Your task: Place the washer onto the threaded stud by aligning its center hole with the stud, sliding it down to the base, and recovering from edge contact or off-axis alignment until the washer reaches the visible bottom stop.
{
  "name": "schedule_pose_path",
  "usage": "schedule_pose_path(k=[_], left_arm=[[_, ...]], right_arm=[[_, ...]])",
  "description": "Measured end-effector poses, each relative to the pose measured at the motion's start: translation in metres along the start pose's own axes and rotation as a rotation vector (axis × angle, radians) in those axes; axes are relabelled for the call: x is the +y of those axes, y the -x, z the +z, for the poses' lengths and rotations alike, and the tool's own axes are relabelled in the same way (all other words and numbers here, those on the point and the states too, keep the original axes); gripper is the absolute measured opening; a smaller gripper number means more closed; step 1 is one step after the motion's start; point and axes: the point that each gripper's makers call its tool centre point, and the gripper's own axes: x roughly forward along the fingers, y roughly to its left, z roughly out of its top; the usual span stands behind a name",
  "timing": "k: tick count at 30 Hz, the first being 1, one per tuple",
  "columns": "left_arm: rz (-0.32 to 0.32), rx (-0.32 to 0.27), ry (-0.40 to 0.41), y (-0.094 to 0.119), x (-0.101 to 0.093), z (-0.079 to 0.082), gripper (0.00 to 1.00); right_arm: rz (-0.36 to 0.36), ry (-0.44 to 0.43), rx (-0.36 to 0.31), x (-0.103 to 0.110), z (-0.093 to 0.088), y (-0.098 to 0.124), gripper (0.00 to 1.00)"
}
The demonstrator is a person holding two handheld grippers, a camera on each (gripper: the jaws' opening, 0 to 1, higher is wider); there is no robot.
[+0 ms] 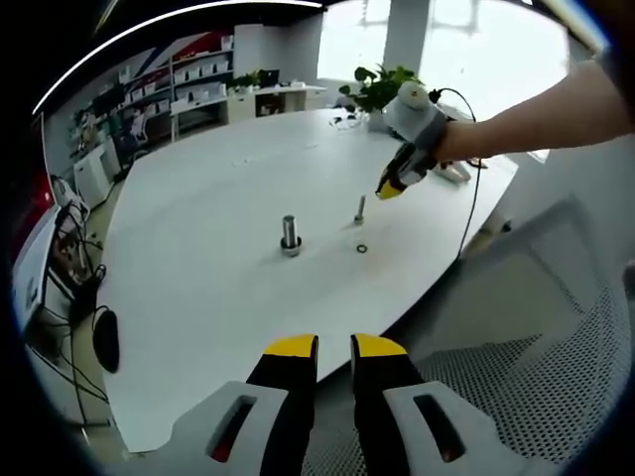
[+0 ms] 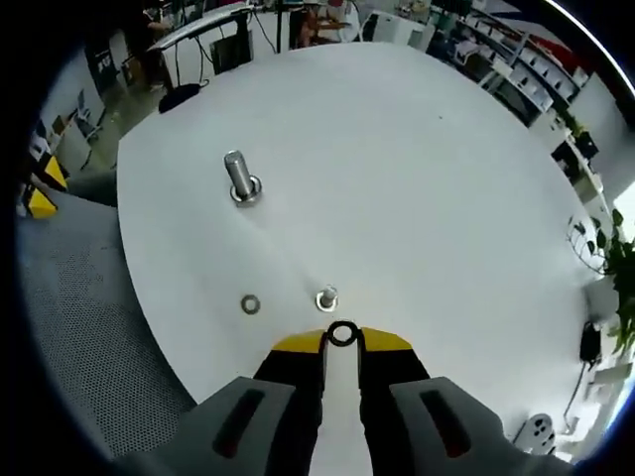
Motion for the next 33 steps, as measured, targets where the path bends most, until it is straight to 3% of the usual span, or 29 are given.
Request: schedule_pose_path(k=[12, 19, 33], left_arm=[[-0.001, 0.003, 0.001, 0.0, 0.0, -0.001, 0.11], [0.002, 0.009, 0.003, 0.0, 0.0, -0.002, 0.11], [0.005, 0.017, 0.006, -0.001, 0.001, -0.003, 0.11]], right_arm=[[0.024, 0.067, -0.004, 0.008, 0.018, -0.007, 0.14], [0.041, 0.119, 0.033, 0.009, 0.016, -0.015, 0.14], [0.063, 0.118, 0.064, 0.008, 0.015, -0.024, 0.14]])
